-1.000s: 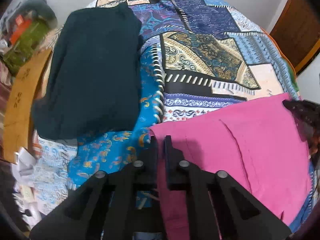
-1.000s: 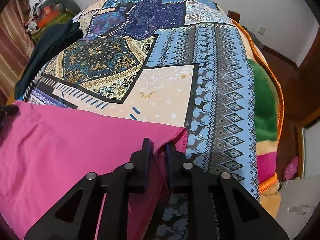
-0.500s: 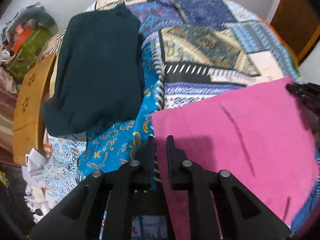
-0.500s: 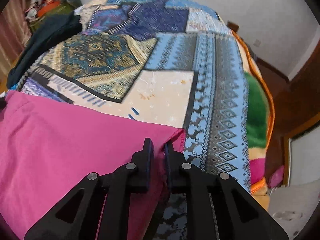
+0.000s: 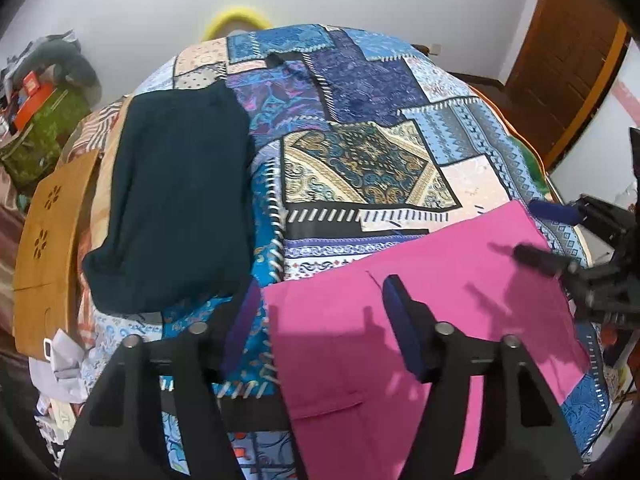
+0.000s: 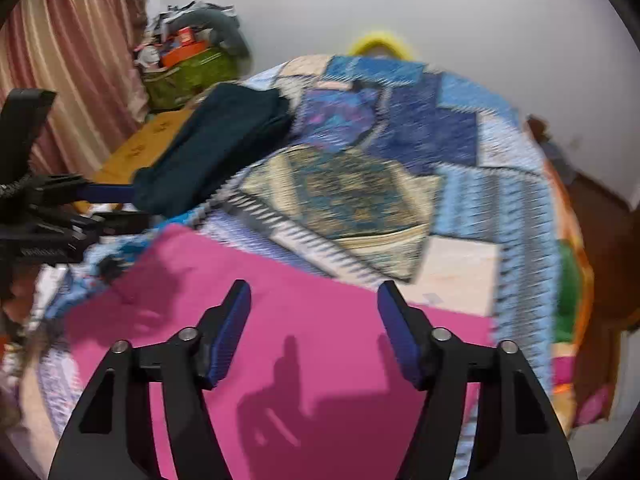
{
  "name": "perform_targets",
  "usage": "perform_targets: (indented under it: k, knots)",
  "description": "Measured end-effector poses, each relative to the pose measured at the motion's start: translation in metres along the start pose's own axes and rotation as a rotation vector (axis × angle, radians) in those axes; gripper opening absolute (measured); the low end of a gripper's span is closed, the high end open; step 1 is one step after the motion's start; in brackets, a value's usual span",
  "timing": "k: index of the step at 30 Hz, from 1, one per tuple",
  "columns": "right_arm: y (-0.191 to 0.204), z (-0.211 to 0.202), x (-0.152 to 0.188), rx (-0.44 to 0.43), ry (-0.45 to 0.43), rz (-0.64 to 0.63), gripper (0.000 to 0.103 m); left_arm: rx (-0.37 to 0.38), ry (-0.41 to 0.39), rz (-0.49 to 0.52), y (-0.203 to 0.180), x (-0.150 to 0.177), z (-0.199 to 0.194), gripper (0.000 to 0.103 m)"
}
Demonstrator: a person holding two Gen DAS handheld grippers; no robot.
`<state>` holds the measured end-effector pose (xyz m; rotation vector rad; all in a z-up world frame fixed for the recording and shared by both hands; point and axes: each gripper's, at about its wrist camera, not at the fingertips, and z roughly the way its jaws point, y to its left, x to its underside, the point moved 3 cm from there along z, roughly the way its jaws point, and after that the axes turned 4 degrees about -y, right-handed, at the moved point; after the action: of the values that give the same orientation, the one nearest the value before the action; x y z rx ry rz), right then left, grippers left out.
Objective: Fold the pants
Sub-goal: 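Lay the pink trousers flat on the quilt and open both grippers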
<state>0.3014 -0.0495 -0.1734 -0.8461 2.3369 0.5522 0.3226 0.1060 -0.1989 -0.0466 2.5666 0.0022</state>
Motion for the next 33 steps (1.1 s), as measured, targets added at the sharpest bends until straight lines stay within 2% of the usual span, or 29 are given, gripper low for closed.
perform_targets:
  k: [3, 5, 8, 9, 12, 19, 24, 33]
  knots:
    - [0.010, 0.026, 0.009, -0.080, 0.084, 0.043, 0.063, 0.013, 0.064, 0.021, -0.007, 0.010, 0.016, 0.067]
    - [0.014, 0.045, 0.017, -0.099, 0.146, 0.059, 0.063, 0.013, 0.119, 0.042, -0.011, 0.021, 0.030, 0.067]
    - [0.019, 0.072, 0.042, -0.145, 0.283, 0.075, 0.065, 0.011, 0.188, 0.040, -0.011, 0.036, 0.048, 0.067]
    - [0.020, 0.075, 0.049, -0.144, 0.300, 0.068, 0.066, 0.012, 0.202, 0.031, -0.009, 0.040, 0.050, 0.067]
    - [0.029, 0.066, 0.057, -0.126, 0.269, 0.001, 0.074, 0.015, 0.194, 0.028, -0.007, 0.049, 0.050, 0.068]
    - [0.026, 0.044, 0.080, -0.087, 0.264, 0.012, 0.074, -0.059, 0.142, 0.118, -0.016, 0.068, 0.025, 0.070]
    - [0.014, 0.018, 0.092, -0.046, 0.242, 0.038, 0.075, -0.064, 0.121, 0.103, -0.014, 0.082, 0.006, 0.071]
    - [-0.004, -0.018, 0.119, 0.038, 0.209, 0.106, 0.076, -0.086, 0.058, 0.055, -0.008, 0.112, -0.032, 0.083]
